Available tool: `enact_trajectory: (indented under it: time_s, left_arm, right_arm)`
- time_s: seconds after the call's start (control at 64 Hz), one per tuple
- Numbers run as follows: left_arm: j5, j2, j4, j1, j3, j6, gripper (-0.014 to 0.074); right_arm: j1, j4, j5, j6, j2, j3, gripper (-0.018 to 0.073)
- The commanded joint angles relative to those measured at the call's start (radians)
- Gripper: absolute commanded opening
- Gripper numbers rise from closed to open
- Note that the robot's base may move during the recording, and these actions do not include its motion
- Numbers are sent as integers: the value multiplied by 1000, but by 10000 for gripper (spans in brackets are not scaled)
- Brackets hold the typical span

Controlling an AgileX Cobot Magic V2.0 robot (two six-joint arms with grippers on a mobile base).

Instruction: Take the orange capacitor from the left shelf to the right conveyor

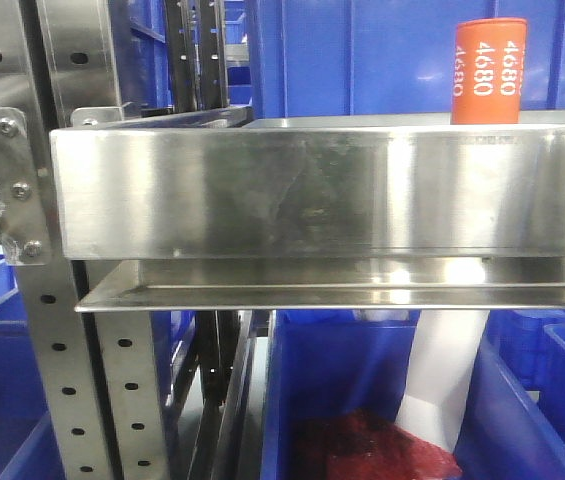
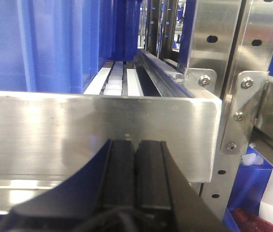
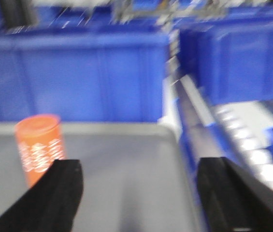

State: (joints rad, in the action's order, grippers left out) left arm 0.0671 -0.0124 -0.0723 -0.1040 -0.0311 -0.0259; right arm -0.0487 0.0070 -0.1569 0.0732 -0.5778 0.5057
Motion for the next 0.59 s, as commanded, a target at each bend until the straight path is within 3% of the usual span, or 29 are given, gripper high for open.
enact_trajectory:
  time_s: [0.0, 0.141, 0.266, 0.407, 0.579]
  left_arm:
    - [-89, -11, -2, -1, 5, 1, -127]
    - [-89, -11, -2, -1, 5, 1, -127]
    - [-89, -11, -2, -1, 5, 1, -127]
    - [-89, -11, -2, -1, 5, 1, -127]
    - [-89, -11, -2, -1, 5, 1, -127]
  right_arm:
    - [-65, 1, 121, -5, -78, 55, 622]
    - [-183, 1, 226, -5, -197, 60, 622]
    - [-241, 1, 344, -5, -322, 60, 622]
    - [-255, 1, 501, -5, -472, 63, 622]
    - [-255, 6, 596, -4, -598, 98, 622]
